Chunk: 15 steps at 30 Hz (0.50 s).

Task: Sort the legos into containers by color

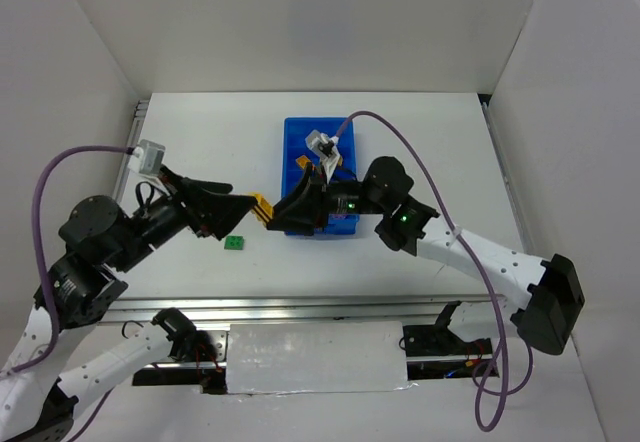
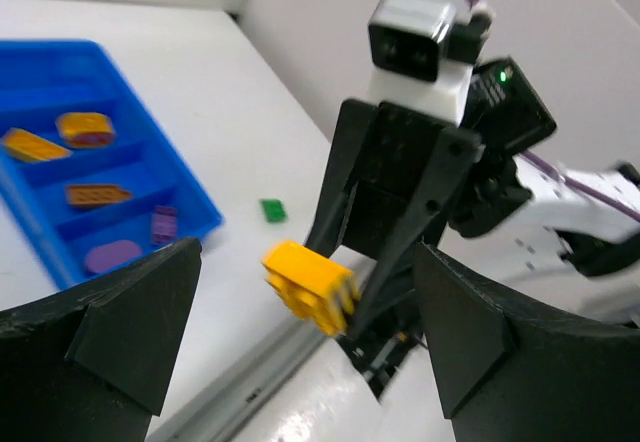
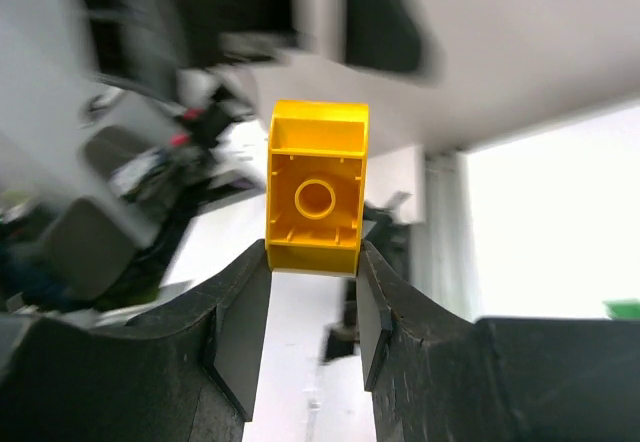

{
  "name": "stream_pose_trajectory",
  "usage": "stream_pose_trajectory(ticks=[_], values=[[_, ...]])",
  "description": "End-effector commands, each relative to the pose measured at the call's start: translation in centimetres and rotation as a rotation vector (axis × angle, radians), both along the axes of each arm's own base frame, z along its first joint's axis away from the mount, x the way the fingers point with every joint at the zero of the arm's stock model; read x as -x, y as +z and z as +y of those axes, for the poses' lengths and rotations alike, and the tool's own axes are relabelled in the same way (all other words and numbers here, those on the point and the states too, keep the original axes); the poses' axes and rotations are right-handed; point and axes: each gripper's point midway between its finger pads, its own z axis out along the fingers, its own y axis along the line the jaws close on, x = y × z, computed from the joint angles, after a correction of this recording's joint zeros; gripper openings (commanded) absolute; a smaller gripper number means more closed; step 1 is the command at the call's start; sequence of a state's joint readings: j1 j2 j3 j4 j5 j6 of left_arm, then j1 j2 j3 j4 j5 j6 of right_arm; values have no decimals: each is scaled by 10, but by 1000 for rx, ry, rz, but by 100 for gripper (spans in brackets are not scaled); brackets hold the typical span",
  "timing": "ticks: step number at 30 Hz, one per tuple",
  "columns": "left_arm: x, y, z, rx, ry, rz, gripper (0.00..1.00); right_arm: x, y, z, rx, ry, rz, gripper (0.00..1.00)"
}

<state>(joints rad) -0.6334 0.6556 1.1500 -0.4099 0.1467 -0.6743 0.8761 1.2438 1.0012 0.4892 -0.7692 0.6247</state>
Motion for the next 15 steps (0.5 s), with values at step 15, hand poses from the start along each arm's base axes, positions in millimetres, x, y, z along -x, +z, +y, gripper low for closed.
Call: stream_pose_trajectory(ticks=[15], values=[[-24,-68,107,-293,536,92,100,-294,-207,-104,1040,-1010,-32,0]])
